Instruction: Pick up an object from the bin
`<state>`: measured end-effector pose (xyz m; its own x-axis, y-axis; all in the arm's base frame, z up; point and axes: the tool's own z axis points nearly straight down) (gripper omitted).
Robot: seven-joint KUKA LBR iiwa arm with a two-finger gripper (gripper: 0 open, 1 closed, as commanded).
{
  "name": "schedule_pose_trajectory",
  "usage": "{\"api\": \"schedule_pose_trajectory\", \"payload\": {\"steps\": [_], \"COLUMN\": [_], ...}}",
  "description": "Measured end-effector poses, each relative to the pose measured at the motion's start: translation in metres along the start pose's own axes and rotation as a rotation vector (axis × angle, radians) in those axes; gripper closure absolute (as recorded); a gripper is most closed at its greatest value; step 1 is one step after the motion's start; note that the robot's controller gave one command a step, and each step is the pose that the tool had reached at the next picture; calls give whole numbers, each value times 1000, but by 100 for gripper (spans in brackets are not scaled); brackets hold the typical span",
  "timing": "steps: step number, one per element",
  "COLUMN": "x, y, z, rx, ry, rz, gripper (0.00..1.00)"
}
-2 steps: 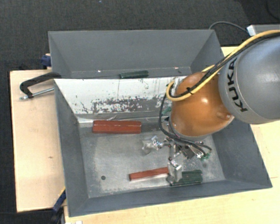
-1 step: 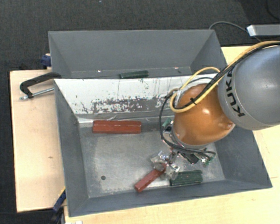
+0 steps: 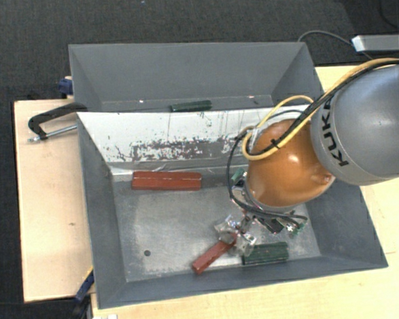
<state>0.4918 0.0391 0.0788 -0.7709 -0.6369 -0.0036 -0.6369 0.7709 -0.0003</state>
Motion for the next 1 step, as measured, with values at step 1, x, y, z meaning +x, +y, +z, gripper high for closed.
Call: {"api": "schedule_pose_trajectory", "payload": {"steps": [1], "x": [-18], "y": [-30], "z": [-182], "rx": [7], "ry": [-7], "rz": [-62], "gripper": [100]}}
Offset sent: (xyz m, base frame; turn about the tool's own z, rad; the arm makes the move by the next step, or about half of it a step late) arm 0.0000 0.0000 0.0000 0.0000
